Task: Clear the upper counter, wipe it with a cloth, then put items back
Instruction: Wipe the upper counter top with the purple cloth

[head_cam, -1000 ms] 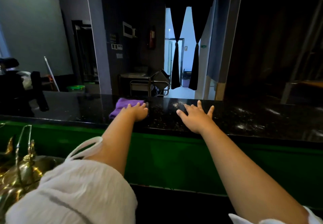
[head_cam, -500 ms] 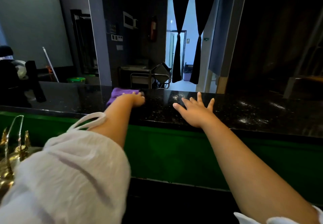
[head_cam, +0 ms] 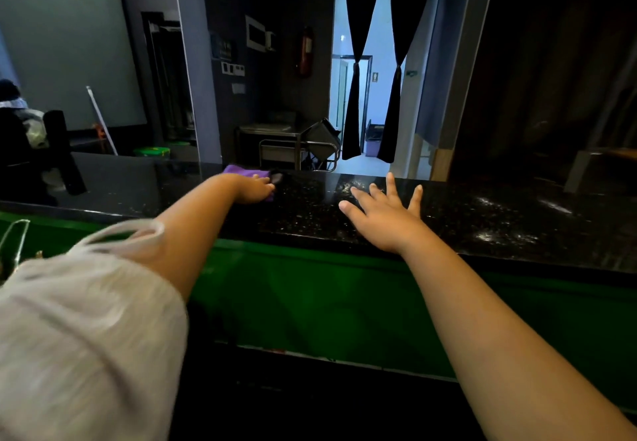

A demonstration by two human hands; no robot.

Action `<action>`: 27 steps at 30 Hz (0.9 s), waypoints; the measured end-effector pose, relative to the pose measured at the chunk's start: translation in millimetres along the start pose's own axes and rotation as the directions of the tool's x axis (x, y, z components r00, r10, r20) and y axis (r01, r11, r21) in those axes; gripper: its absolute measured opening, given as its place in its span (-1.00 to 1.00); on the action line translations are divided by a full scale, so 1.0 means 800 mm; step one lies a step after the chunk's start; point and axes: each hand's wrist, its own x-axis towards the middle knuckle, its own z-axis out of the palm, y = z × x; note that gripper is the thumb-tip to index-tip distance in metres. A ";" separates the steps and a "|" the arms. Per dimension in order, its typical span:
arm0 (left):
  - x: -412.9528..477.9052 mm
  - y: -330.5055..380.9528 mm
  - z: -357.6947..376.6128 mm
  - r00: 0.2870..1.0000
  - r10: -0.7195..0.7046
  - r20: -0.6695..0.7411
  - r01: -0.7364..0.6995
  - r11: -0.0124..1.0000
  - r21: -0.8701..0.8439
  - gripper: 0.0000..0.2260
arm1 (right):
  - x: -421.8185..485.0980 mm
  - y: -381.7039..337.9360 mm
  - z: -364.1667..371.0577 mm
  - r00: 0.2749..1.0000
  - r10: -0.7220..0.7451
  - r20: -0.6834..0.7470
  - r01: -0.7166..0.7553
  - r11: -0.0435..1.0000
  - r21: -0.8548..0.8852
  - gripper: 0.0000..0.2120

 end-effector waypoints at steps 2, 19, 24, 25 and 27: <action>0.044 -0.013 -0.005 0.997 -0.064 0.032 0.065 0.998 -0.025 -0.47 | 0.001 0.001 0.002 1.000 -0.013 -0.012 0.013 1.000 -0.004 -0.39; 0.009 0.087 -0.013 0.989 0.113 0.096 -0.091 0.973 -0.214 -0.57 | 0.004 0.002 0.006 0.986 -0.015 -0.163 0.026 0.997 0.066 -0.42; -0.048 0.094 0.002 0.986 0.164 0.017 -0.152 0.944 -0.294 -0.60 | -0.009 -0.002 0.003 0.968 0.037 -0.247 -0.027 0.999 0.046 -0.45; -0.059 0.096 0.005 0.988 0.157 0.006 -0.149 0.949 -0.279 -0.59 | -0.012 -0.003 0.002 0.969 0.054 -0.242 -0.044 0.998 0.045 -0.45; -0.082 0.099 0.011 0.992 0.127 -0.019 -0.127 0.948 -0.292 -0.58 | -0.021 -0.004 0.002 0.972 0.091 -0.217 -0.081 0.995 0.053 -0.44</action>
